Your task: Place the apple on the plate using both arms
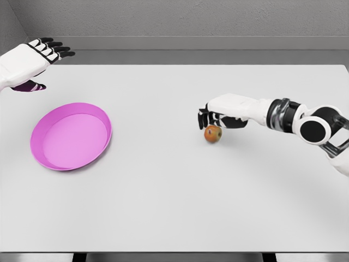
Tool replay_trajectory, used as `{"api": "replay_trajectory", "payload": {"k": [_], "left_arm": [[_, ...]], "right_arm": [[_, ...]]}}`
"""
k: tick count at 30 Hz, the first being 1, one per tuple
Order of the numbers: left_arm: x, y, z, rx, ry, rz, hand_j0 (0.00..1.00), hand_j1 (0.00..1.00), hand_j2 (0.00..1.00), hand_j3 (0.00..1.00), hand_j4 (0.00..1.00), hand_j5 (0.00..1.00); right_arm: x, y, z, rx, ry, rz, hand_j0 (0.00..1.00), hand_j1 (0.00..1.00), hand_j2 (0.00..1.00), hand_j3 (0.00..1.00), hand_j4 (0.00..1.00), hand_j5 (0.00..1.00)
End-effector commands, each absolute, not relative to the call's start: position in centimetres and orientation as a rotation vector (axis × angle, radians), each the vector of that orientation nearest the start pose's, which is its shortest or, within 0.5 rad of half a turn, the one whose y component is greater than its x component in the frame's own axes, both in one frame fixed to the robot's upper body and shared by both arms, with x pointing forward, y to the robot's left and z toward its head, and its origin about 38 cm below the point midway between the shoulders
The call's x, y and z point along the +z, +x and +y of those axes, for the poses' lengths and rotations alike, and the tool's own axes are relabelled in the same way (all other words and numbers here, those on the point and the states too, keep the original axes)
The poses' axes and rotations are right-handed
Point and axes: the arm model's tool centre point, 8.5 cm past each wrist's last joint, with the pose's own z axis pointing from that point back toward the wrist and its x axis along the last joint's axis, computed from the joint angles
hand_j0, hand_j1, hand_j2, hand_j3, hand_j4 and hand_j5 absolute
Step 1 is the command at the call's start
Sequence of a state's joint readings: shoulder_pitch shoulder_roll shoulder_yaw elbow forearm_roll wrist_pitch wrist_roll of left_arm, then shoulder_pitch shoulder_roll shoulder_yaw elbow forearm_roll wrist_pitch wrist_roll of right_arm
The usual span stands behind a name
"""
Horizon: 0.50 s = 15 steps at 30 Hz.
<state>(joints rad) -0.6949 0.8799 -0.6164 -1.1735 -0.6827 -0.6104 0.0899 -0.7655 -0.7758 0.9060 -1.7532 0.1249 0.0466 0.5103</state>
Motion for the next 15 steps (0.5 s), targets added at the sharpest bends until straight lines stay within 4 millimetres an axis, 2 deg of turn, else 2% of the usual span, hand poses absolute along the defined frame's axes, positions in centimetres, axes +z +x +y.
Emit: {"api": "replay_trajectory", "payload": {"k": [1, 2, 3, 8, 12, 13, 15], "left_arm": [[24.0, 46.7, 39.4, -1.822, 0.953, -1.591, 1.00, 1.00, 1.00, 1.00, 1.00, 1.00], [24.0, 46.7, 39.4, -1.821, 0.954, -1.592, 1.00, 1.00, 1.00, 1.00, 1.00, 1.00], [24.0, 46.7, 39.4, -1.821, 0.954, -1.592, 1.00, 1.00, 1.00, 1.00, 1.00, 1.00], [24.0, 46.7, 39.4, -1.818, 0.955, -1.596, 1.00, 1.00, 1.00, 1.00, 1.00, 1.00], [23.8, 46.7, 38.4, -1.841, 0.940, -1.607, 1.00, 1.00, 1.00, 1.00, 1.00, 1.00], [23.6, 46.8, 37.9, -1.867, 0.939, -1.602, 1.00, 1.00, 1.00, 1.00, 1.00, 1.00], [24.4, 47.1, 34.7, -1.962, 0.943, -1.632, 1.00, 1.00, 1.00, 1.00, 1.00, 1.00]], "right_arm": [[24.2, 42.2, -21.1, 1.814, -0.242, -1.375, 0.70, 0.70, 0.70, 0.70, 0.70, 0.70], [24.9, 42.4, -22.4, 1.797, -0.278, -1.371, 0.88, 0.88, 0.88, 0.88, 0.88, 0.88], [25.6, 42.7, -23.6, 1.777, -0.313, -1.369, 0.99, 0.99, 0.99, 0.99, 0.99, 0.99], [26.4, 43.1, -28.1, 1.698, -0.402, -1.323, 1.00, 1.00, 1.00, 1.00, 1.00, 1.00], [26.6, 43.9, -33.0, 1.588, -0.484, -1.266, 1.00, 1.00, 1.00, 1.00, 1.00, 1.00], [26.8, 44.1, -33.8, 1.568, -0.500, -1.260, 1.00, 1.00, 1.00, 1.00, 1.00, 1.00], [26.9, 44.4, -35.6, 1.515, -0.524, -1.249, 1.00, 1.00, 1.00, 1.00, 1.00, 1.00]]}}
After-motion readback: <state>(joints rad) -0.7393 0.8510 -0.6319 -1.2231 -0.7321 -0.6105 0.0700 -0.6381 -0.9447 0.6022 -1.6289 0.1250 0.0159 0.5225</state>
